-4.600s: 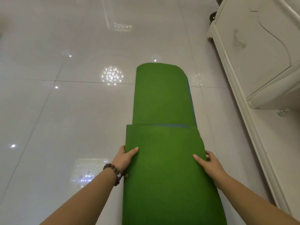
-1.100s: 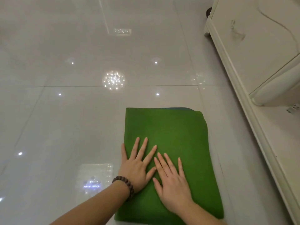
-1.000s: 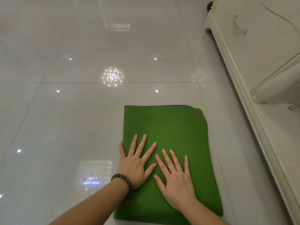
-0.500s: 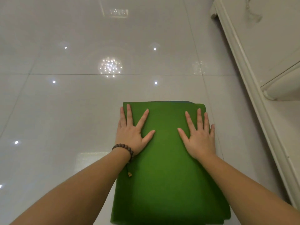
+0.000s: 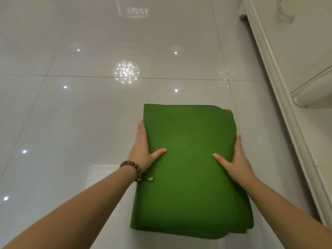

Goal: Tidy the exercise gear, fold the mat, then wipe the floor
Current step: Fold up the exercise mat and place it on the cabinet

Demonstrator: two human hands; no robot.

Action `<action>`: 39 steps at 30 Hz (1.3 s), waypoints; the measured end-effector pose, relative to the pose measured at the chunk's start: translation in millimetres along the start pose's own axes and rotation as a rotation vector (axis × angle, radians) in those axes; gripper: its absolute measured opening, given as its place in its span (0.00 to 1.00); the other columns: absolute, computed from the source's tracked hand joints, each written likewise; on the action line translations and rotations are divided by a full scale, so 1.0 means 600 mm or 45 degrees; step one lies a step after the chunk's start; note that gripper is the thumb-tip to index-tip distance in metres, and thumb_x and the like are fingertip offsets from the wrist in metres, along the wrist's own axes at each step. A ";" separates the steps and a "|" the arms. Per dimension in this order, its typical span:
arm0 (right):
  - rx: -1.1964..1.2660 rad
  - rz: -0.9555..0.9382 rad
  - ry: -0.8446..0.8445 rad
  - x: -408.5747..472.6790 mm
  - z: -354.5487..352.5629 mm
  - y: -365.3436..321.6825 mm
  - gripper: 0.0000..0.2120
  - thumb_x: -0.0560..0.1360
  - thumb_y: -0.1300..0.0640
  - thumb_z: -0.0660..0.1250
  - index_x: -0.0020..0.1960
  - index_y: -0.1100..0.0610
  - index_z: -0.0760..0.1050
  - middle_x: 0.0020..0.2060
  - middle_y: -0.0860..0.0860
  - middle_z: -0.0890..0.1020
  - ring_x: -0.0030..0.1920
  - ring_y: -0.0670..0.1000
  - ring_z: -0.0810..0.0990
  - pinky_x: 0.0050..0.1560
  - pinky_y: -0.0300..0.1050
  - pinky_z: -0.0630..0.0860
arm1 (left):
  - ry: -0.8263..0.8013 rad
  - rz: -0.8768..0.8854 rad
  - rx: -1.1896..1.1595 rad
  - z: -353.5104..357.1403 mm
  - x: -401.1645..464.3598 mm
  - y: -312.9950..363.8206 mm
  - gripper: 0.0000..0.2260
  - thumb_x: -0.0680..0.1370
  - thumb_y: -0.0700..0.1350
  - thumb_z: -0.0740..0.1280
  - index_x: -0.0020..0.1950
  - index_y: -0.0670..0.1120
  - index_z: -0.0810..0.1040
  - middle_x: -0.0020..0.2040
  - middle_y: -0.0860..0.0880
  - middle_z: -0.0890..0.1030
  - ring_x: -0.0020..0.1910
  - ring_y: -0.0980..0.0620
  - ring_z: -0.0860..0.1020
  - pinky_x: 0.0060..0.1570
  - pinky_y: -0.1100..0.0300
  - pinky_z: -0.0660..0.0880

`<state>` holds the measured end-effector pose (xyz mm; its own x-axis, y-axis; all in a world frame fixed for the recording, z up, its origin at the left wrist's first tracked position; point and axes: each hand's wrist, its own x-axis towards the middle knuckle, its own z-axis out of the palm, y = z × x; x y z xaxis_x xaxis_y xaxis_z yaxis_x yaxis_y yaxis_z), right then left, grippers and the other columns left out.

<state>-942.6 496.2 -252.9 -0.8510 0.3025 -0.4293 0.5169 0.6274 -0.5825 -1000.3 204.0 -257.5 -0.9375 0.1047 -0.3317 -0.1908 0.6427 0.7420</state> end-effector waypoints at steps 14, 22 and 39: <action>0.624 0.260 -0.145 -0.045 -0.018 0.010 0.42 0.65 0.42 0.74 0.73 0.40 0.55 0.68 0.48 0.70 0.61 0.55 0.74 0.61 0.60 0.74 | -0.159 -0.216 -0.481 -0.033 -0.058 -0.003 0.49 0.63 0.58 0.77 0.73 0.69 0.47 0.68 0.59 0.70 0.61 0.52 0.76 0.59 0.49 0.75; 0.494 0.225 -0.093 -0.222 -0.122 -0.056 0.40 0.71 0.44 0.69 0.74 0.40 0.48 0.71 0.47 0.67 0.66 0.53 0.70 0.66 0.59 0.69 | -0.110 -0.206 -0.289 -0.120 -0.195 0.132 0.45 0.71 0.50 0.73 0.76 0.62 0.44 0.64 0.62 0.65 0.59 0.56 0.72 0.59 0.56 0.72; 0.643 0.465 -0.013 -0.751 -0.483 -0.310 0.43 0.73 0.47 0.68 0.74 0.36 0.40 0.68 0.41 0.65 0.63 0.43 0.68 0.66 0.46 0.68 | -0.398 -0.165 -0.102 -0.442 -0.585 0.557 0.45 0.73 0.47 0.71 0.73 0.66 0.39 0.67 0.63 0.65 0.59 0.58 0.74 0.51 0.73 0.71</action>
<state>-682.3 451.1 248.8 -0.6112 0.4249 -0.6677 0.7569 0.0672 -0.6501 -812.3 180.8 261.1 -0.7717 0.2618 -0.5796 -0.3363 0.6054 0.7213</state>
